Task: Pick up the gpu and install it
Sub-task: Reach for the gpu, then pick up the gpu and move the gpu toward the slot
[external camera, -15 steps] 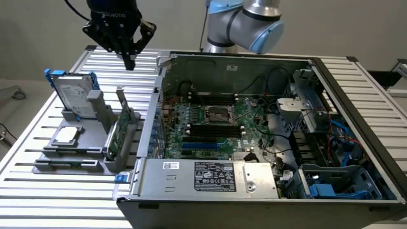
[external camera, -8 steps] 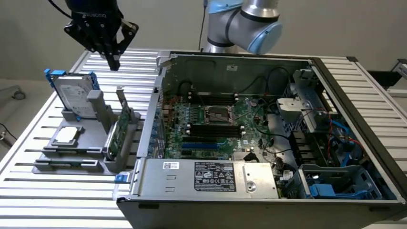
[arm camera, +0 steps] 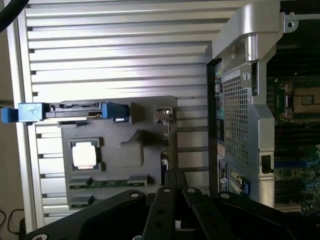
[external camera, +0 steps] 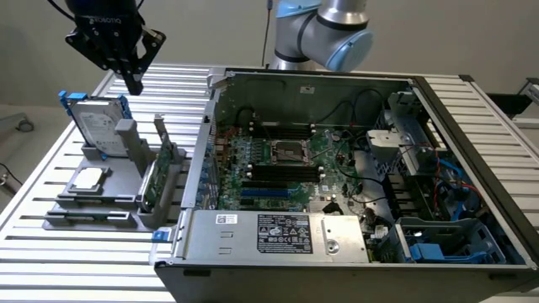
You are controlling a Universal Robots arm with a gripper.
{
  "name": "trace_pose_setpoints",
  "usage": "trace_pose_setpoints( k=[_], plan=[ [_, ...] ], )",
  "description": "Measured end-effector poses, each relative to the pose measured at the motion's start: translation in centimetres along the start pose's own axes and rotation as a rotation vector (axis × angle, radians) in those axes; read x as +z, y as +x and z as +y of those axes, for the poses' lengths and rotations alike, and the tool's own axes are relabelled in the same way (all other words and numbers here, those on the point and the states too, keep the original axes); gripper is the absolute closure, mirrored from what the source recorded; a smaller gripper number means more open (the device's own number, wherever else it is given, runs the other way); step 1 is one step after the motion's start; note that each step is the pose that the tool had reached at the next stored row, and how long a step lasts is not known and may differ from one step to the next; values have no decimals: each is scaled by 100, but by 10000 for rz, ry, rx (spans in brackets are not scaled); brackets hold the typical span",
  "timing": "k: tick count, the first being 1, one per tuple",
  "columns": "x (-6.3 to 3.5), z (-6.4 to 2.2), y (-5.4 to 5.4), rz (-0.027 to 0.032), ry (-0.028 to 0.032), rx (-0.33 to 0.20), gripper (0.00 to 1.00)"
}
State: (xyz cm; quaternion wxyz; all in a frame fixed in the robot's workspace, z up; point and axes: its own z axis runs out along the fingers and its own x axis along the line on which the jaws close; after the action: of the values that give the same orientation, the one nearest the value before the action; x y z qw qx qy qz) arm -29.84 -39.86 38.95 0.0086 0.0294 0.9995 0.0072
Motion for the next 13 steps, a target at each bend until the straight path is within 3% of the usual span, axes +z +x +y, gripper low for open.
trace_pose_setpoints(
  k=[1, 13],
  plan=[
    [0, -1, 18, 3, 22, -14, 89],
    [-1, -1, 22, 3, 24, -17, 89]
  ],
)
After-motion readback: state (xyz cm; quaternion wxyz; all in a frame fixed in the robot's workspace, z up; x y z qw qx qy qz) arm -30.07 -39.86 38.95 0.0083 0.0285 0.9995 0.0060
